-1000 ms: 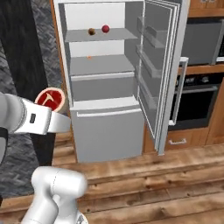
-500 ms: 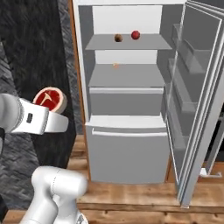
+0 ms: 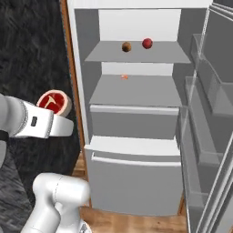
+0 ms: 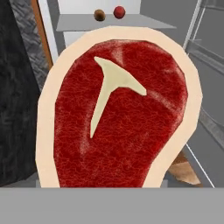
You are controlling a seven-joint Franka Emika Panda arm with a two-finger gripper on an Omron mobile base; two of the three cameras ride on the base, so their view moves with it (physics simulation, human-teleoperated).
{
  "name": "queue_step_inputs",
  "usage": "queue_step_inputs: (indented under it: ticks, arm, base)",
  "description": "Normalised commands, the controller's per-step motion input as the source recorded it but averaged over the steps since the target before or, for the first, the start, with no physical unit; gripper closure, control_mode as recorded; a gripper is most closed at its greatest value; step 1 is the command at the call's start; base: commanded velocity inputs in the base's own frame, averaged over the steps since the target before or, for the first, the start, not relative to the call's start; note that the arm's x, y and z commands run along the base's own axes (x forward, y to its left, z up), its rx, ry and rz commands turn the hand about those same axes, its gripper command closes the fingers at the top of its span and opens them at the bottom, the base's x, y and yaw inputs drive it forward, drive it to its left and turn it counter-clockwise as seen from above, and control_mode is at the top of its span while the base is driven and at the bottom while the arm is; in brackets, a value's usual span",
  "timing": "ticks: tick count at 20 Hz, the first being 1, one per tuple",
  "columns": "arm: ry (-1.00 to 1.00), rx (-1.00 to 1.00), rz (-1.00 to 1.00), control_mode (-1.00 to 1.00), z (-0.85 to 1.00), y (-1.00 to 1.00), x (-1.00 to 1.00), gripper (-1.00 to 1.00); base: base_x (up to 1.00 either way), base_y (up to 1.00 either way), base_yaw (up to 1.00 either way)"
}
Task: Transport the steak and potato to the fridge. Place the steak on the rack containing meat and place the potato on the rack containing the vegetable, ensuring meats and vegetables are on different racks.
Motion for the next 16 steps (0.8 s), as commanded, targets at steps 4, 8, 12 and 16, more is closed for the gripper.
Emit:
queue_step_inputs:
  ticks: [4,8,12,16]
  arm:
    - [0.0,0.0,0.0,1.0,0.0,0.0,0.0,1.0]
    - [0.0,0.0,0.0,1.0,0.0,0.0,0.0,1.0]
    - [0.0,0.0,0.0,1.0,0.0,0.0,0.0,1.0]
    - [0.0,0.0,0.0,1.0,0.0,0.0,0.0,1.0]
  base:
    - [0.56,-0.39,0.07]
    - [0.47,-0.54,0.12]
    - [0.54,-0.2,0.16]
    - [0.75,-0.13,0.13]
